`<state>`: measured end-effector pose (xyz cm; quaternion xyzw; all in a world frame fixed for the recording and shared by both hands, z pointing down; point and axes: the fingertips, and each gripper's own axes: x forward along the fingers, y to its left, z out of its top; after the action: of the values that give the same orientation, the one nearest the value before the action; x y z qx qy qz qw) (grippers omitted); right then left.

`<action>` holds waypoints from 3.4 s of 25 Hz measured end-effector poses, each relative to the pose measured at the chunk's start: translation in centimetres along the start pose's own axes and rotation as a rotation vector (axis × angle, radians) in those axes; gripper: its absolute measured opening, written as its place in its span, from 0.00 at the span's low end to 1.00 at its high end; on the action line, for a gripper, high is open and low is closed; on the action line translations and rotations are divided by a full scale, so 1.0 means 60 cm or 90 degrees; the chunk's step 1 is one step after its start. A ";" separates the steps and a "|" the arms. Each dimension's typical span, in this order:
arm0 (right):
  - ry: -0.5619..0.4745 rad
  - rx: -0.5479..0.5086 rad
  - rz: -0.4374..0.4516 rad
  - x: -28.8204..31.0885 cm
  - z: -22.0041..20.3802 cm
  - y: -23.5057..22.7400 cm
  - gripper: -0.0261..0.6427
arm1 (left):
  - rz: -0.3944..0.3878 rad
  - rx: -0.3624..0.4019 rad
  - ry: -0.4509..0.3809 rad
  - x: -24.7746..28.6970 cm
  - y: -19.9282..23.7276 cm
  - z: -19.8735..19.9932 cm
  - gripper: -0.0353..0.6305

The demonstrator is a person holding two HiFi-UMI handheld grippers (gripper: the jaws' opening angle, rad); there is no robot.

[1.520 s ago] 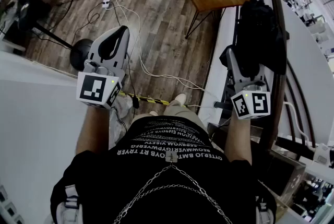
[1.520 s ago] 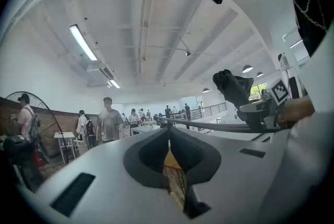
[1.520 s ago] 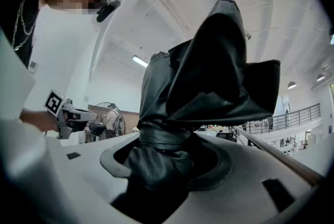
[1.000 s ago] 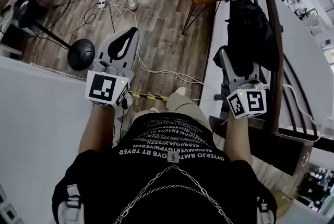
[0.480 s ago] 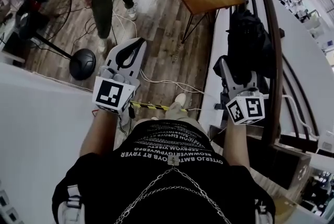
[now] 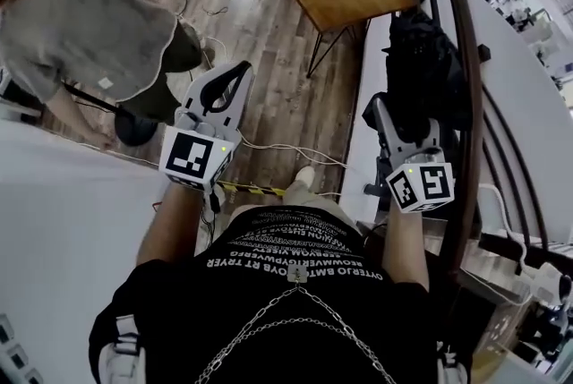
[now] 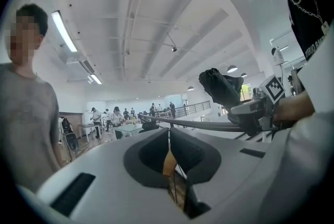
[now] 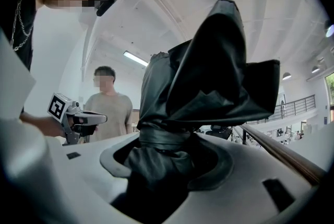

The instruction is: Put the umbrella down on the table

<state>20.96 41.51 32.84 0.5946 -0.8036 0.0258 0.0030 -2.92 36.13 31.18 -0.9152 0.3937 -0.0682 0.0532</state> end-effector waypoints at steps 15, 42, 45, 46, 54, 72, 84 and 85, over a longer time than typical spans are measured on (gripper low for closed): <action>0.008 0.001 0.087 0.119 0.010 -0.139 0.44 | 0.069 -0.001 0.013 0.164 0.020 0.019 0.10; 0.051 0.015 0.181 0.459 -0.012 -0.103 0.44 | 0.102 -0.028 0.052 0.328 0.274 -0.042 0.10; 0.055 0.016 0.181 0.501 -0.011 -0.098 0.44 | 0.096 -0.030 0.053 0.356 0.312 -0.047 0.10; 0.057 0.018 0.180 0.513 -0.012 -0.097 0.44 | 0.094 -0.031 0.054 0.364 0.323 -0.049 0.10; 0.068 0.019 0.186 0.609 -0.017 -0.077 0.44 | 0.092 -0.042 0.044 0.417 0.421 -0.065 0.10; 0.056 0.013 0.228 0.791 -0.008 0.007 0.44 | 0.157 -0.051 0.035 0.360 0.610 -0.102 0.10; 0.071 0.030 0.225 0.917 -0.031 -0.051 0.44 | 0.159 -0.041 0.048 0.469 0.686 -0.105 0.10; 0.069 0.033 0.223 0.927 -0.029 -0.060 0.44 | 0.153 -0.036 0.049 0.483 0.690 -0.101 0.10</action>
<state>8.05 -12.59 36.69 0.4431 -0.8926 0.0789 0.0261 -13.70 -13.55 33.32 -0.8594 0.5037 -0.0854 0.0200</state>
